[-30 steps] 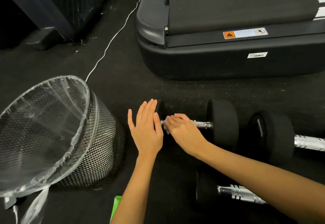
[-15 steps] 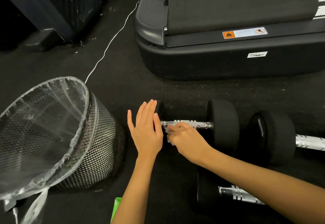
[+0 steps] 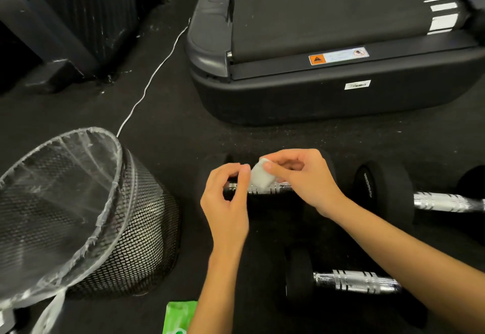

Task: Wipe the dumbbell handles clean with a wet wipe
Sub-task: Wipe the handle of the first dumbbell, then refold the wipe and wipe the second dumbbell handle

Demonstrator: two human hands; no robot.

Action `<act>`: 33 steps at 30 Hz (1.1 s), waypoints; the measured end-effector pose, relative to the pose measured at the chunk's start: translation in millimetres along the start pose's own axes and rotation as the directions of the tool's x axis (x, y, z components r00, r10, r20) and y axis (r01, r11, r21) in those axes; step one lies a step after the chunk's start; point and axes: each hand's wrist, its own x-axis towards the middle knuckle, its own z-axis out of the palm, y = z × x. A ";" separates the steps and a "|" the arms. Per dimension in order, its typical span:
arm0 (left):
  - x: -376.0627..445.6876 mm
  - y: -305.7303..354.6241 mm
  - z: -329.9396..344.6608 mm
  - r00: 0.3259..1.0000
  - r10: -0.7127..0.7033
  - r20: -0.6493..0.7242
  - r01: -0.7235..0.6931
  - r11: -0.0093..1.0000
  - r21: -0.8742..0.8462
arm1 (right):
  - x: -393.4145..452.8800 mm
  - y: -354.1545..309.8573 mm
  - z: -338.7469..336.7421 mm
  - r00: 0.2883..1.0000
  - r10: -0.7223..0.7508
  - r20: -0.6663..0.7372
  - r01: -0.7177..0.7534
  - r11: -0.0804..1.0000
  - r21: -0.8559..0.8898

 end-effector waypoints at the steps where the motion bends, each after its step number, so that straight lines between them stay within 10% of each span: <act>1: -4.3 4.0 2.7 0.999 -0.048 -0.007 0.048 0.998 -0.027 | -0.4 -1.4 -0.1 1.000 0.002 -0.009 -0.002 0.999 0.036; 7: 6.0 4.9 3.9 0.898 -0.376 0.227 0.428 0.866 -0.259 | -2.9 -7.2 -8.5 0.990 0.012 0.142 -0.025 0.996 0.090; 16: 11.3 -18.9 7.4 0.998 -0.050 0.038 0.045 0.992 0.119 | -16.6 40.1 -51.1 0.939 -0.214 -0.267 0.020 0.813 -0.582; 26: -4.9 -41.4 29.3 0.995 0.067 0.074 -0.085 0.957 0.277 | -23.5 71.2 -42.2 0.951 -0.089 -0.296 -0.016 0.941 -0.337; 33: 22.8 -70.2 53.6 0.888 0.239 0.393 -0.404 0.813 0.419 | -22.9 77.7 -39.9 0.960 -0.076 -0.268 -0.007 0.955 -0.296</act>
